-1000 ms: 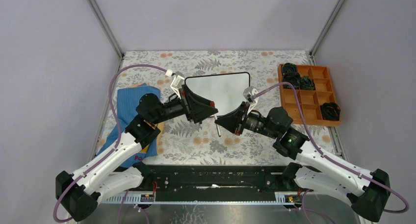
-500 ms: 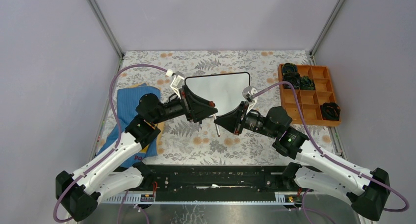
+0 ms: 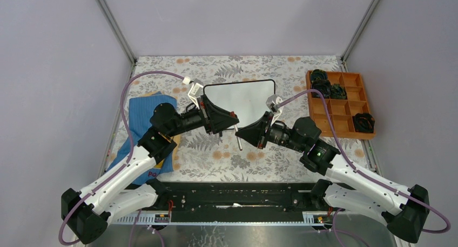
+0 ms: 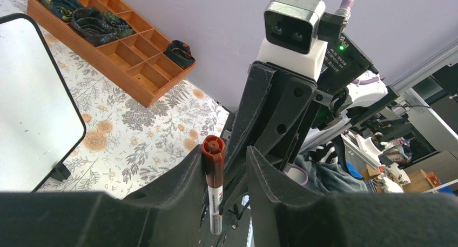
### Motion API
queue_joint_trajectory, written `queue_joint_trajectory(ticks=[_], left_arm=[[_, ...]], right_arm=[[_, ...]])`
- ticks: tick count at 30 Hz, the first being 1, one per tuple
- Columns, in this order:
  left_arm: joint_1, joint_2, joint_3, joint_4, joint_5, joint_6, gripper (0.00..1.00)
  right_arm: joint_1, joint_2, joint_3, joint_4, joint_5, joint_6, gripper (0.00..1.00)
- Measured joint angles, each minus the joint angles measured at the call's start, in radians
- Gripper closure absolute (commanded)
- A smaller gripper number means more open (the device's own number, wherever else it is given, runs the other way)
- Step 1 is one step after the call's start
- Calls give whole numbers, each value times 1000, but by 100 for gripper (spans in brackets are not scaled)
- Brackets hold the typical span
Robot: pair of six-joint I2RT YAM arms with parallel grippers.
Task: Write a sentence on the whiteboard
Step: Open the pen cap at the center of the board.
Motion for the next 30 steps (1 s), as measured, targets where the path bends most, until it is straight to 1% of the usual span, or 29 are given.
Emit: queue_joint_trajectory(ticks=[2,6,10,14,15,17,19,20,23,28,30], left_arm=[[0,0,0,-1,0,0,61],[0,0,0,-4,-5,0,68],[0,0,0,-6,-10,3,80],[0,0,-2,-5,-17,10,96],[0,0,-2,-5,-17,11,99],[0,-1,-2,-5,-17,10,100],[0,-2,-2,-5,-18,10,100],[0,-4,-3,-5,-18,10,100],[0,-17,-12,-6,-21,10,100],[0,-39,-16,-5,-26,-2,100],[0,-49,-20,-4,-27,-8,100]], right_arm=[[1,1,0,0,2,0,100],[3,4,2,-1,6,0,100],[6,5,7,-2,6,-1,100],[6,5,10,-2,6,0,99],[6,5,10,-2,6,1,90],[6,5,10,-2,6,5,68],[6,5,11,-2,6,16,50],[6,6,12,0,6,24,46],[6,8,13,6,11,53,42],[6,18,12,53,13,114,43],[6,28,12,74,9,135,45]])
